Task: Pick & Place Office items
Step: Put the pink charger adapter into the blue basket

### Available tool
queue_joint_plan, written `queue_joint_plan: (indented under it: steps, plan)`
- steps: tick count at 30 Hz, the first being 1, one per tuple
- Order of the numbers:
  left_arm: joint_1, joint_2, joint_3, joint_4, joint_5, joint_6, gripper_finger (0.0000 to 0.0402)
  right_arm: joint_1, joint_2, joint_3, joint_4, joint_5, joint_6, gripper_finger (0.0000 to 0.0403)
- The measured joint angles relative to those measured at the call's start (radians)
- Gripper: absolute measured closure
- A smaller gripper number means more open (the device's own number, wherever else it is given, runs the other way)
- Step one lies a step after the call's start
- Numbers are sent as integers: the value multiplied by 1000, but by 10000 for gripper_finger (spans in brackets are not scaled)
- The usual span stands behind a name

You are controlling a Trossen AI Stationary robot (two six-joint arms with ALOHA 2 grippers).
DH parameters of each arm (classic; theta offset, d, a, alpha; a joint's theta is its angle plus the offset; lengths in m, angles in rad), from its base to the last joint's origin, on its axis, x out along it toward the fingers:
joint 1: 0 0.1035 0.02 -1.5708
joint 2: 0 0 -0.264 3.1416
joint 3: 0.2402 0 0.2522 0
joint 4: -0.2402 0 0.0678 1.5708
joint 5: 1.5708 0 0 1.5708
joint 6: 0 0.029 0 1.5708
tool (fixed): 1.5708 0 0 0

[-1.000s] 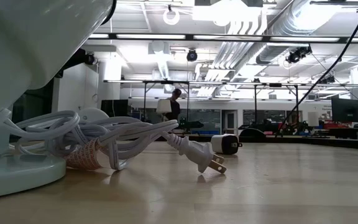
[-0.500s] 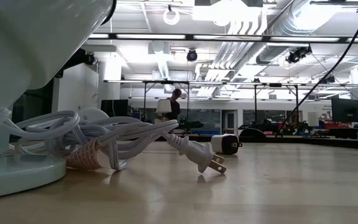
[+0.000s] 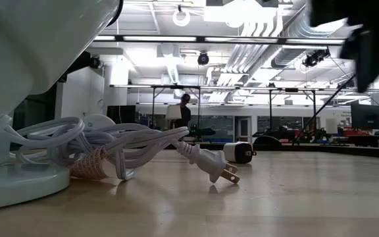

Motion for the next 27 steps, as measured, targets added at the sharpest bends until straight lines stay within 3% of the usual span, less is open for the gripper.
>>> queue_joint_plan:
  steps: [7, 14, 27]
  plan:
    - [0, 0, 0, 0, 0, 0, 281, -199, 0, 0, 96, -4, -139, 239]
    - [0, 0, 0, 0, 0, 0, 281, -391, 0, 0, 109, -85, -253, 239]
    - [0, 0, 0, 0, 0, 0, 281, -743, 0, 0, 188, -86, -582, 239]
